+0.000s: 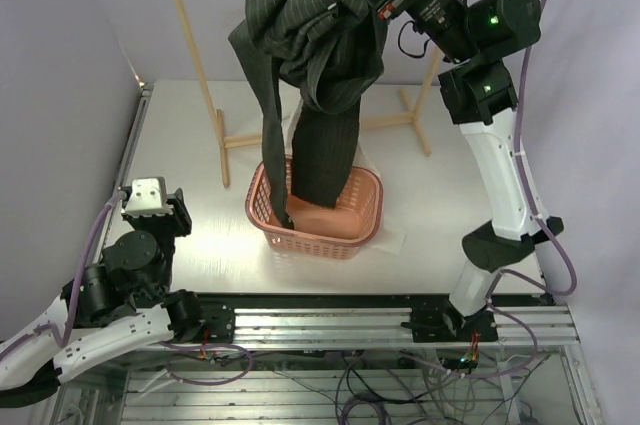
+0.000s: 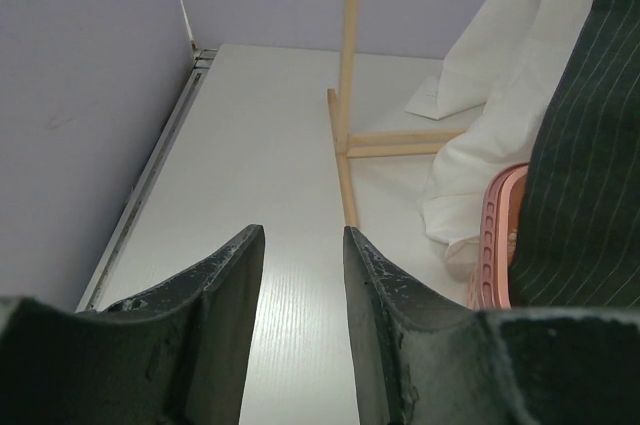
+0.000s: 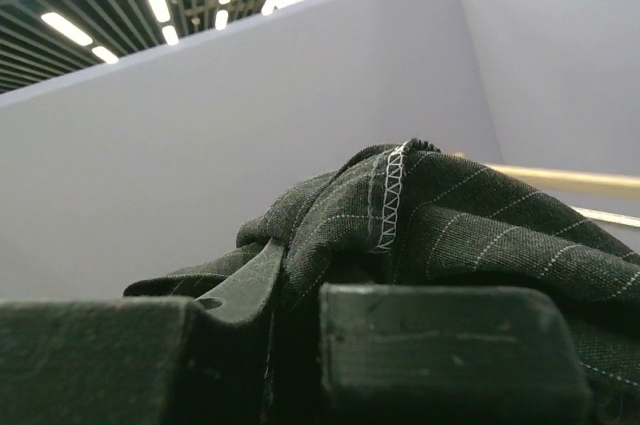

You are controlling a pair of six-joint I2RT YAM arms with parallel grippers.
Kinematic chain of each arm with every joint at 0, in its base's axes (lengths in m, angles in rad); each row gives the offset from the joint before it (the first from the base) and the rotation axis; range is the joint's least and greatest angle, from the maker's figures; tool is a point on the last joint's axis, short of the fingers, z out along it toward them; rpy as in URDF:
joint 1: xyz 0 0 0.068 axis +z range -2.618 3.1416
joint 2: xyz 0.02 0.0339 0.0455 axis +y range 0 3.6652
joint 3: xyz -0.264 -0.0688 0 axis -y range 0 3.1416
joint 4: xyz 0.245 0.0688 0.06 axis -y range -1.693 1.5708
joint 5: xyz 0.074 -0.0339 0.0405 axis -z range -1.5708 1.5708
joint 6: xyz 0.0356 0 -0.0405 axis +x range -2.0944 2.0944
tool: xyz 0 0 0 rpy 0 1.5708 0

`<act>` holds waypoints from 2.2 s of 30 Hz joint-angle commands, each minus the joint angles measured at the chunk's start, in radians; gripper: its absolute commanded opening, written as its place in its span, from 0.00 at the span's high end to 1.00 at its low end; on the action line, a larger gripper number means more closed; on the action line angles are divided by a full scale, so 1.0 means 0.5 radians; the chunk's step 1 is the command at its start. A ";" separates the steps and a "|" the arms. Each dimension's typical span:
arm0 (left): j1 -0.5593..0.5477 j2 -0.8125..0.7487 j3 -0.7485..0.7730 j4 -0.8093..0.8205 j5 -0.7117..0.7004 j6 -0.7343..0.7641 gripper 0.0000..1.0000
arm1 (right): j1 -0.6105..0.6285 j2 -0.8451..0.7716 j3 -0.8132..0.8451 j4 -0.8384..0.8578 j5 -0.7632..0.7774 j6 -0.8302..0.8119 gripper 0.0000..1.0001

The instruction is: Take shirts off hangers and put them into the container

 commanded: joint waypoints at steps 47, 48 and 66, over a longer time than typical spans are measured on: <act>0.008 0.154 0.056 0.269 0.101 -0.029 0.56 | 0.830 -0.587 -2.090 -1.167 1.511 -1.082 1.00; 0.011 0.172 0.060 0.258 0.104 -0.038 0.56 | 0.829 -0.571 -2.123 -1.154 1.499 -1.074 1.00; 0.086 0.372 0.108 0.177 0.233 -0.072 0.54 | 0.831 0.021 -2.311 -0.874 1.047 -0.960 1.00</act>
